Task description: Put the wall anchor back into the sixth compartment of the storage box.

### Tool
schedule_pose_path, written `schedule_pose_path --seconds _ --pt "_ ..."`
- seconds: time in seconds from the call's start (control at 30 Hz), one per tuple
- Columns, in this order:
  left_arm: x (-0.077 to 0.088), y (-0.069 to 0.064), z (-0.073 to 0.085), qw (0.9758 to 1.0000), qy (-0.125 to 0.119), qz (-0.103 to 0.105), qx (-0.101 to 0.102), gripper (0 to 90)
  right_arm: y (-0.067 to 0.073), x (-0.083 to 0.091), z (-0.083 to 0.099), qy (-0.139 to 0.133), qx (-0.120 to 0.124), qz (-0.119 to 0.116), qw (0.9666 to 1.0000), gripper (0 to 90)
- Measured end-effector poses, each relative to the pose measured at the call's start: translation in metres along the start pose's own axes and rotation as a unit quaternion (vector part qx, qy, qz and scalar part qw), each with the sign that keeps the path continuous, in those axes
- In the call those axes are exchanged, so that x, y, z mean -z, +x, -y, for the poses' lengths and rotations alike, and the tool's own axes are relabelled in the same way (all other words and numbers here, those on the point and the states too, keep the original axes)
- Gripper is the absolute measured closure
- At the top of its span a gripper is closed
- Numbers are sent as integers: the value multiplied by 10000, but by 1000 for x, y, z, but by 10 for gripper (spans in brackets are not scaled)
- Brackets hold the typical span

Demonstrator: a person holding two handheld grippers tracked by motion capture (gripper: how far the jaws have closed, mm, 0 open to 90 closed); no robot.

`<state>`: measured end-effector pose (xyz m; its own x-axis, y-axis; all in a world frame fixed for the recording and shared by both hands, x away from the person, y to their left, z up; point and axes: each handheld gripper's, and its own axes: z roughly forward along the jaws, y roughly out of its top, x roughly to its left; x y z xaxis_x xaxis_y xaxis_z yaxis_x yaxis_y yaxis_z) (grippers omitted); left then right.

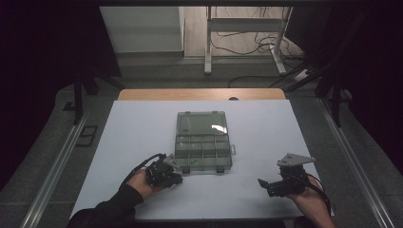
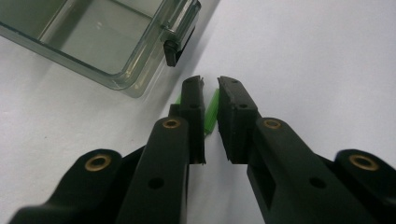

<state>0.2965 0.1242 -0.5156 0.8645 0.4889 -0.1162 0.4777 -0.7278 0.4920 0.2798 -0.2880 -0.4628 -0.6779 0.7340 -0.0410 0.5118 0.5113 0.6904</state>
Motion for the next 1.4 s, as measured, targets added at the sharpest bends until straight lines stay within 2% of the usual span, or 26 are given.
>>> schedule_pose_path --seconds 0.2,0.3,0.6,0.87,1.1,1.4 --pt "-3 -4 -1 9998 152 -54 -119 794 0 0 0 1 -1 1 10000 1" --pt "-3 -5 -2 9997 186 -79 -160 821 0 0 0 5 -4 -1 10000 1" --pt "-2 -8 -4 9995 273 -39 -129 842 0 0 0 2 2 0 10000 0" --pt "5 -10 -6 9999 90 -29 -100 842 0 0 0 5 1 -1 10000 1" --pt "14 -12 -7 9998 -171 -26 -44 845 0 0 0 7 3 -1 10000 1" --pt "20 -14 -9 9996 -270 -3 -59 847 0 0 0 13 8 -6 10000 1"
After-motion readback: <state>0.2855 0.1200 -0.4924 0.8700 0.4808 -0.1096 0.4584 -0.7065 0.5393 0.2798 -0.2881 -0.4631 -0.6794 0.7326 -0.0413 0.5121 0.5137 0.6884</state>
